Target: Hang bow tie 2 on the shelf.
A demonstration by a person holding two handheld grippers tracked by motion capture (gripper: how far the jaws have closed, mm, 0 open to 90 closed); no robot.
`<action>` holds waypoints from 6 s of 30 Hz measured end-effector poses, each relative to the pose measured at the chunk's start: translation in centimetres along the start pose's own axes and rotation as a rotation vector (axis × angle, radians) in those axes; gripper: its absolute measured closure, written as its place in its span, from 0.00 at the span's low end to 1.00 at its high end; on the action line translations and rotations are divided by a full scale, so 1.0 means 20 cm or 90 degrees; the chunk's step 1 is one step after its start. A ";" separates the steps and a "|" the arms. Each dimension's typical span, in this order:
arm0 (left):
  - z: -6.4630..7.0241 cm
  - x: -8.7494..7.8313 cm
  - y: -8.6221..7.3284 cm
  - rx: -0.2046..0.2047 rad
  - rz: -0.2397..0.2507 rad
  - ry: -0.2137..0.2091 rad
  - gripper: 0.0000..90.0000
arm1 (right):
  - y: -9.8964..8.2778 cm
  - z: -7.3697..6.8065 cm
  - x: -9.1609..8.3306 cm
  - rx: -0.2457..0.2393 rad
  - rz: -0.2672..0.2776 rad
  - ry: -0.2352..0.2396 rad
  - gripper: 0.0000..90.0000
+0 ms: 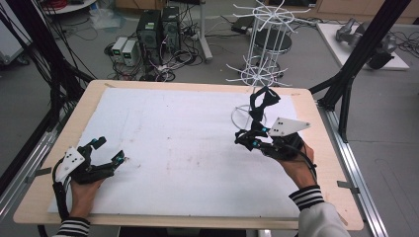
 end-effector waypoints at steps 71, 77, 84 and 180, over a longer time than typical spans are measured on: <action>0.00 0.00 0.00 -0.002 0.001 0.000 0.16 | 0.46 0.17 0.04 0.120 0.262 -0.057 0.78; 0.00 0.00 0.00 -0.005 0.002 0.000 0.16 | 0.48 0.18 0.06 0.133 0.272 -0.058 0.78; 0.00 0.00 0.00 -0.005 0.001 0.000 0.16 | 0.52 0.20 0.08 0.132 0.277 -0.057 0.78; 0.00 0.00 0.00 -0.004 0.002 0.000 0.16 | 0.26 0.31 0.09 0.116 0.149 -0.125 0.79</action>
Point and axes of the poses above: each handheld gripper's, and its own axes: x roughly forward along the jaws, y roughly out of its top, z roughly to its right, the point moved 9 cm from there along x, roughly forward along the jaws, and after that the axes turned 14 degrees about z, right-handed, at the moved point
